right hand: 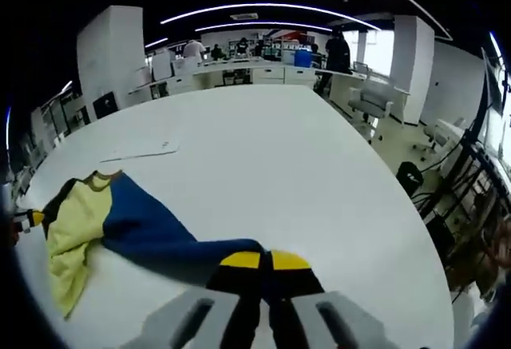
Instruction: Fold the garment on the visible template until the final outline fits inside the template.
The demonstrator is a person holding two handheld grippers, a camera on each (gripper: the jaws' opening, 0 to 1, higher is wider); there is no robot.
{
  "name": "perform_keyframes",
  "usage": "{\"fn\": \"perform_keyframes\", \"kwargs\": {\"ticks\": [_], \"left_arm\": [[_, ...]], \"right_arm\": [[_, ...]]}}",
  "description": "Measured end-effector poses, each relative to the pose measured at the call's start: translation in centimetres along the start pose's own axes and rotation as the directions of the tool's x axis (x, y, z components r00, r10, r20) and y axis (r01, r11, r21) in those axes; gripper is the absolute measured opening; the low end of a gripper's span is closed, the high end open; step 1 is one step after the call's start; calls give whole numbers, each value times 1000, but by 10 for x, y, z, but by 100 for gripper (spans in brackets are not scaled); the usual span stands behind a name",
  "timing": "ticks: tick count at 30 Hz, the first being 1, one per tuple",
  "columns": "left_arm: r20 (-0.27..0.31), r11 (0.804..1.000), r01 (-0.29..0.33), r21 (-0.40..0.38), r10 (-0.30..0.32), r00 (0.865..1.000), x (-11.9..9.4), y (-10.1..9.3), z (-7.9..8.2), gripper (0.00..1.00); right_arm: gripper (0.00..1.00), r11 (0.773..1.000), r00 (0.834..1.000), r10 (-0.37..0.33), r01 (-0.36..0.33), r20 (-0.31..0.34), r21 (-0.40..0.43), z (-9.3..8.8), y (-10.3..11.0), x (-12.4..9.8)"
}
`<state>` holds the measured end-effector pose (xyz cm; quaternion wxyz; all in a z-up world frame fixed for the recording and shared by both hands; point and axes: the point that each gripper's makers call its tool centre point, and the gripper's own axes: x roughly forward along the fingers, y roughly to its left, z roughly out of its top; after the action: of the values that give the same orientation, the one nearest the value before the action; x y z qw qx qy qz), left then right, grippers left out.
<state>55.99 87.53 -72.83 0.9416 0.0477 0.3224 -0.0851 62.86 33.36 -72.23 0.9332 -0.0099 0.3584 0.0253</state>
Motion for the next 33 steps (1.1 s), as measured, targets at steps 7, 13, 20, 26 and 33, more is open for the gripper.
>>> {"fn": "perform_keyframes", "kwargs": {"ticks": [7, 13, 20, 26, 33], "left_arm": [[-23, 1000, -28, -1, 28, 999, 5, 23, -6, 0], [-37, 1000, -20, 6, 20, 999, 16, 32, -8, 0], [-36, 998, -55, 22, 56, 998, 24, 51, -2, 0], [-38, 994, -103, 32, 104, 994, 22, 62, -2, 1], [-28, 998, -40, 39, 41, 999, 12, 37, 2, 23]], "right_arm": [[0, 999, 999, -34, 34, -22, -3, 6, -22, 11], [0, 999, 998, -39, 40, -39, 22, 10, -35, 20], [0, 999, 999, -37, 36, -35, -11, 12, -35, 24], [0, 998, 998, -50, 50, -37, 22, 9, -36, 26], [28, 999, 999, -27, 26, -39, -45, 5, -17, 21]]}}
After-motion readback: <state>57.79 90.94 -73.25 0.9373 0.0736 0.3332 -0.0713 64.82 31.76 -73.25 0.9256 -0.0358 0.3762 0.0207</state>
